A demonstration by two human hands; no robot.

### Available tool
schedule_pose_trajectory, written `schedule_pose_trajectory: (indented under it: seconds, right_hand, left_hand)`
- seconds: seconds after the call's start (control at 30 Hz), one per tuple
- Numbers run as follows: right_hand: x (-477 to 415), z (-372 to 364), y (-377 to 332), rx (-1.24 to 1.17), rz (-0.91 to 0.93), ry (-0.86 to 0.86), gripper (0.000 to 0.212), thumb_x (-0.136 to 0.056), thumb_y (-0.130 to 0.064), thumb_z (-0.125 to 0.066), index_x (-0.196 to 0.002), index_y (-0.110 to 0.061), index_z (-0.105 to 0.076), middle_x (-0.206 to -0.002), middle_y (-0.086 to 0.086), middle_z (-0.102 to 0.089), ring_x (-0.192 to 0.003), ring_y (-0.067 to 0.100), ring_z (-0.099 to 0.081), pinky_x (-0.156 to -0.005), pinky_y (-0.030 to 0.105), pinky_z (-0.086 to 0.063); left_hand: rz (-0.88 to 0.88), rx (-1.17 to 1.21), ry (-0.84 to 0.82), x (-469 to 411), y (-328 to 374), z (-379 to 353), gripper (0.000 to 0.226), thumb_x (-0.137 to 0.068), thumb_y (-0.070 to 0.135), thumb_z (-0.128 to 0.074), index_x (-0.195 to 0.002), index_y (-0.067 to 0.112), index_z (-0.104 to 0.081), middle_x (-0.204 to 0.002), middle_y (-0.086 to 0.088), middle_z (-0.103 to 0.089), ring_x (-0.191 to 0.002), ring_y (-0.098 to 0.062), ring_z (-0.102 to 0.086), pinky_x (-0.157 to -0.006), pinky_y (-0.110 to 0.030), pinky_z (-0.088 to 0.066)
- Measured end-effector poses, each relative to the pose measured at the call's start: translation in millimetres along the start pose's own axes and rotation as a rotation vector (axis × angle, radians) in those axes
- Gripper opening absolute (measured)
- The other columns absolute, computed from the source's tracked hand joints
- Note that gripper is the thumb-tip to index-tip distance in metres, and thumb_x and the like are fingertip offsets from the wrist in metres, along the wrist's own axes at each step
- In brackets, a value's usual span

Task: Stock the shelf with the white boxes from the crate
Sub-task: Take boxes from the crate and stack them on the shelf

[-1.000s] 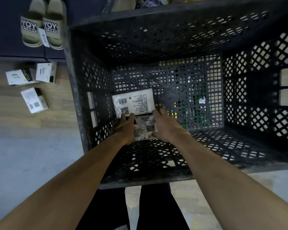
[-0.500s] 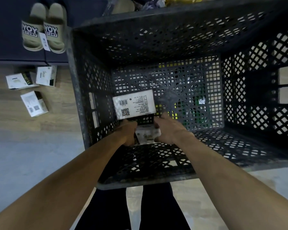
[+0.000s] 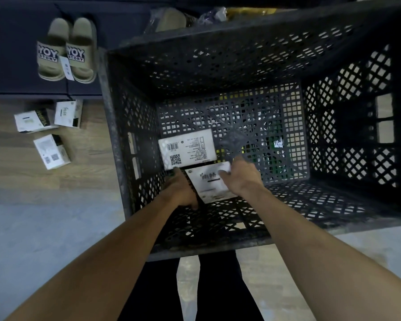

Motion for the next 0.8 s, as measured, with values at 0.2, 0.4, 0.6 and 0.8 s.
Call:
schedule_pose_trajectory:
  seconds: [0.2,0.4,0.6,0.8]
  right_hand:
    - [29,42,4,-0.063,0.007,-0.138,0.072,-0.088,-0.032,-0.066,-0.150,-0.027,-0.030,-0.127,0.009,-0.060,-0.107,0.027,-0.060,-0.088,0.033,-0.046]
    - [79,107,-10,-0.204,0.110,0.018,0.055,-0.082,-0.019,-0.075,-0.126,-0.023,-0.044,-0.099,0.000,-0.064,-0.082,0.015,-0.060,-0.073,0.029,-0.048]
    - [142,191,-53,-0.166,0.305,0.225,0.057,-0.084,-0.027,-0.076,-0.135,-0.020,-0.051,-0.121,0.010,-0.066,-0.113,0.029,-0.060,-0.096,0.038,-0.049]
    - [211,293,-110,-0.119,0.495,0.508,0.056,-0.085,-0.037,-0.074,-0.135,-0.022,-0.053,-0.120,0.010,-0.065,-0.113,0.032,-0.058,-0.090,0.038,-0.045]
  left_hand:
    - [-0.105,0.053,-0.039,39,16,28,0.108,-0.063,0.014,-0.091,-0.145,0.016,-0.021,-0.128,-0.008,-0.053,-0.114,-0.026,-0.053,-0.089,-0.032,-0.047]
    - [-0.262,0.154,0.206,108,43,76,0.083,-0.064,0.000,-0.086,-0.128,0.024,-0.038,-0.115,-0.010,-0.052,-0.102,-0.026,-0.055,-0.086,-0.036,-0.051]
    - [-0.427,0.114,0.513,197,78,143,0.061,-0.081,0.012,-0.073,-0.133,0.029,-0.047,-0.121,-0.012,-0.047,-0.105,-0.033,-0.056,-0.095,-0.040,-0.049]
    - [-0.599,0.136,0.849,304,100,228,0.046,-0.084,0.017,-0.073,-0.125,0.027,-0.056,-0.115,-0.008,-0.060,-0.107,-0.029,-0.057,-0.092,-0.039,-0.045]
Point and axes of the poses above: each hand's wrist, its own x-axis away from the middle knuckle, its own z-axis out of the back of the hand, y = z × x, the point moved 4 cm from there along -x, towards the middle knuckle
